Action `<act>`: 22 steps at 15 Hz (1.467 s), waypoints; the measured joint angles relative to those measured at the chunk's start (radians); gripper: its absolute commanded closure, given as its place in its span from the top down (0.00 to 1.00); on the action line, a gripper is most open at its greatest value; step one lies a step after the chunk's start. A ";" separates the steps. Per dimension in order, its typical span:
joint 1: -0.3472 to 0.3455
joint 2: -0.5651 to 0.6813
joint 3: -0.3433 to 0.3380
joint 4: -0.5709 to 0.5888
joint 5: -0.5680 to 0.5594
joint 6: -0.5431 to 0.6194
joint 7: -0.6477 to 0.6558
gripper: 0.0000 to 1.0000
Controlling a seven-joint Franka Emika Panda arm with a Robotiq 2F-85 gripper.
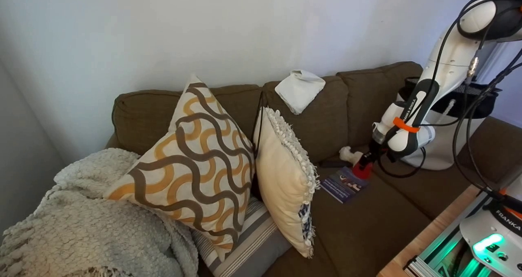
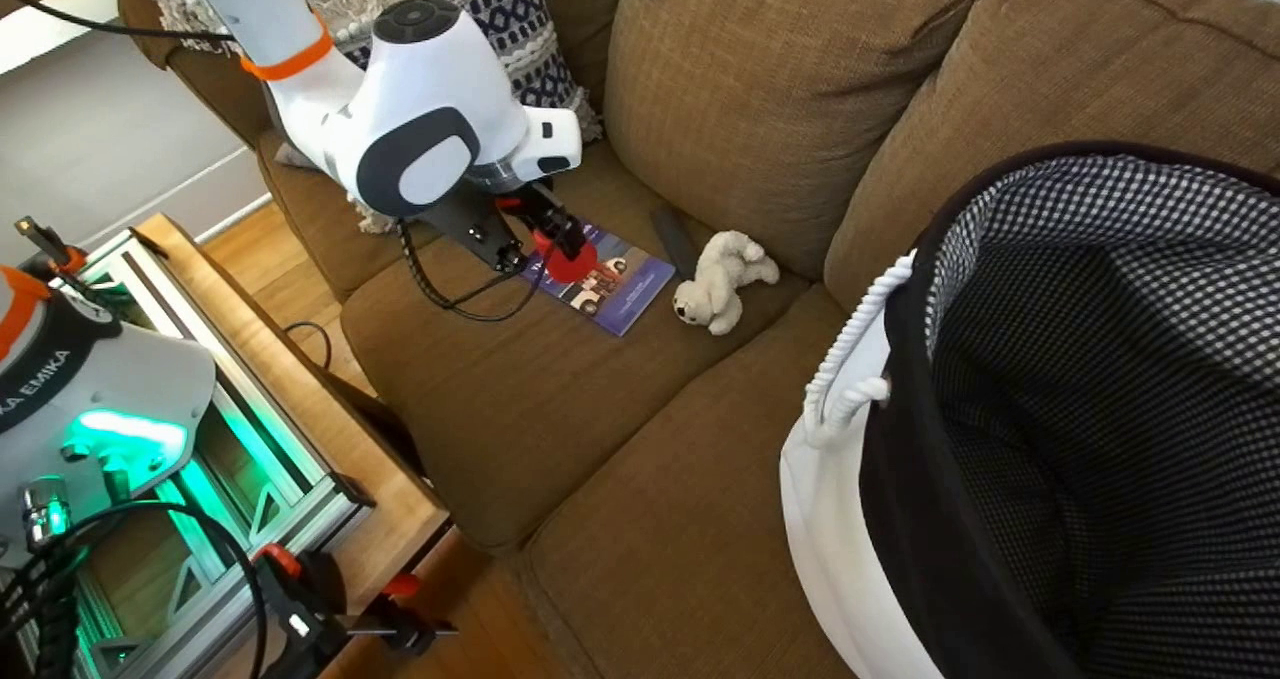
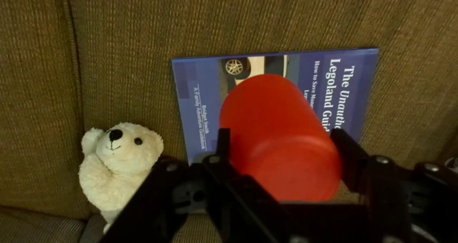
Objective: Put the orange cup on top of the book
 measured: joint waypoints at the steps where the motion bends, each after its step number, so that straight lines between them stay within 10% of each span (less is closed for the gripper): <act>1: -0.071 -0.013 0.052 0.015 -0.004 -0.070 -0.008 0.44; 5: -0.325 -0.024 0.218 0.100 0.115 -0.261 -0.140 0.44; 10: -0.416 0.030 0.229 0.245 0.249 -0.314 -0.233 0.44; 22: -0.237 0.275 0.174 0.537 0.314 -0.470 -0.235 0.44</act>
